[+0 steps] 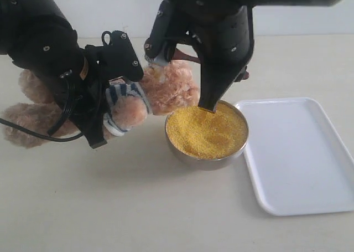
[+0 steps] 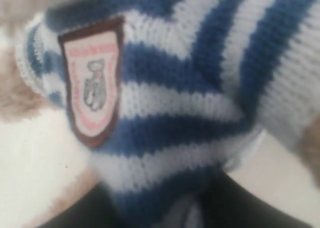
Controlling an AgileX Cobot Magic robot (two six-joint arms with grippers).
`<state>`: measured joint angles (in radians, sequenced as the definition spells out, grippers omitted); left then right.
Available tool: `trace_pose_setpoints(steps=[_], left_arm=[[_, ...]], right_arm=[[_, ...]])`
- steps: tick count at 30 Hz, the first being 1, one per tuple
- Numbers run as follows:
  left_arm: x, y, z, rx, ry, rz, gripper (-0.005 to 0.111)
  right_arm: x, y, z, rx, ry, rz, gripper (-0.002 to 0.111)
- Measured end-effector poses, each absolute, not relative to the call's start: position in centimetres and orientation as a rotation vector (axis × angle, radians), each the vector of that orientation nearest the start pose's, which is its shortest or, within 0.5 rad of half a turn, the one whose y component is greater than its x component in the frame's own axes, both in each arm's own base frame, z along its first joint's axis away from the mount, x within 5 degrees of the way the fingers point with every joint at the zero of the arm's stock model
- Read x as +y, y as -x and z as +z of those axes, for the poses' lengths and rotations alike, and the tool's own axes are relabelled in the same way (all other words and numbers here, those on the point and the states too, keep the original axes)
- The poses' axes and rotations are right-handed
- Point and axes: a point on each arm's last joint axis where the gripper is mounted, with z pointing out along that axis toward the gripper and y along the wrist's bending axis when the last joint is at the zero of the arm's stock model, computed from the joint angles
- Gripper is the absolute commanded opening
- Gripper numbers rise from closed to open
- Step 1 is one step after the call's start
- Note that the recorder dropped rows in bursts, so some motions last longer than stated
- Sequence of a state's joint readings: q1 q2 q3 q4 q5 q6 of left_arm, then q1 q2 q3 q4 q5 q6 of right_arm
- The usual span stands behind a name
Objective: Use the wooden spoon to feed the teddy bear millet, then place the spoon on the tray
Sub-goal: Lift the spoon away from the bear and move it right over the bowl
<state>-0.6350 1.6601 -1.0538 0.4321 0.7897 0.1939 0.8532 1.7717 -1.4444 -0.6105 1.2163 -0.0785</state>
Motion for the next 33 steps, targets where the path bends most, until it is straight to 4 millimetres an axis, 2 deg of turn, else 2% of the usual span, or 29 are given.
trace_pose_setpoints(steps=[3, 8, 13, 16, 23, 33], left_arm=[[-16.7, -27.3, 21.3, 2.384, -1.450, 0.396, 0.004], [-16.7, -27.3, 21.3, 2.386, -1.447, 0.396, 0.004], [-16.7, -27.3, 21.3, 2.386, -1.444, 0.398, 0.004], [-16.7, -27.3, 21.3, 2.387, -1.446, 0.403, 0.004], [-16.5, -27.3, 21.3, 2.392, -1.446, 0.421, 0.004], [-16.4, -27.3, 21.3, 2.407, -1.424, 0.439, 0.004]], right_arm=[[21.5, -27.3, 29.8, 2.393, 1.343, -0.582, -0.001], [19.3, -26.6, 32.5, 2.409, 1.269, -0.454, -0.001], [18.6, -26.5, 33.2, 2.420, 1.254, -0.410, -0.001], [18.5, -26.3, 32.4, 2.440, 1.285, -0.406, -0.001], [17.4, -25.2, 28.4, 2.539, 1.391, -0.471, -0.001], [16.8, -24.5, 26.6, 2.584, 1.439, -0.506, -0.001]])
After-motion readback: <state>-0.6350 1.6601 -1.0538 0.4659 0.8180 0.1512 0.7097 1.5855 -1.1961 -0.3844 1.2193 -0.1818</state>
